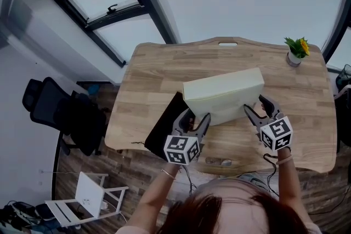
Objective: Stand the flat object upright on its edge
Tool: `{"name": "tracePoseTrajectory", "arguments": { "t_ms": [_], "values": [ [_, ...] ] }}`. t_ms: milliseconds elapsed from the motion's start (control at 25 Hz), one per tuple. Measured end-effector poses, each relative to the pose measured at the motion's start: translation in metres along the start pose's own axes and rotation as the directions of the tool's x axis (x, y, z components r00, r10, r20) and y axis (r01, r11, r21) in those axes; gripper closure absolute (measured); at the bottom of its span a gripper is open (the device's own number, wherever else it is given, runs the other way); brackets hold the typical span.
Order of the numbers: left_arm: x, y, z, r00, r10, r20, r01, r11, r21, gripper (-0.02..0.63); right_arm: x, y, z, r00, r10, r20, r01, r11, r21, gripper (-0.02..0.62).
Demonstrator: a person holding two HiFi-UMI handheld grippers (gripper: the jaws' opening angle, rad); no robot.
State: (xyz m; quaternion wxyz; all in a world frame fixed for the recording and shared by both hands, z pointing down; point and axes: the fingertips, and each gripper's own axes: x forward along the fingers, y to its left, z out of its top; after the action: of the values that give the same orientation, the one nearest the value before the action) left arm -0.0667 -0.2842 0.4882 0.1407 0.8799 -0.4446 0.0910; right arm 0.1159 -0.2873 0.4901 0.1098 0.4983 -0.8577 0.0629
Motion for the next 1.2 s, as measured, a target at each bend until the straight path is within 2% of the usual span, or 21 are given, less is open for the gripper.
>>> {"name": "tracePoseTrajectory", "arguments": {
  "t_ms": [440,960,1040,1200],
  "values": [
    [-0.019,0.001,0.007,1.000,0.015,0.003,-0.015,1.000,-0.013,0.331,-0.018,-0.004,0.011,0.996,-0.070,0.047,0.066,0.996,0.067,0.342],
    [-0.048,-0.012,0.006,1.000,0.011,0.013,-0.010,0.999,-0.036,0.334,-0.039,0.018,0.016,0.995,-0.092,0.049,0.088,0.994,0.068,0.376],
    [-0.052,-0.014,0.007,1.000,0.017,0.021,-0.017,0.999,-0.035,0.351,-0.041,0.020,0.016,0.994,-0.095,0.049,0.092,0.993,0.069,0.382],
    [-0.062,-0.016,0.009,0.998,0.046,0.036,-0.045,0.999,-0.029,0.424,-0.046,0.029,0.014,0.995,-0.085,0.044,0.082,0.994,0.071,0.399]
  ]
}}
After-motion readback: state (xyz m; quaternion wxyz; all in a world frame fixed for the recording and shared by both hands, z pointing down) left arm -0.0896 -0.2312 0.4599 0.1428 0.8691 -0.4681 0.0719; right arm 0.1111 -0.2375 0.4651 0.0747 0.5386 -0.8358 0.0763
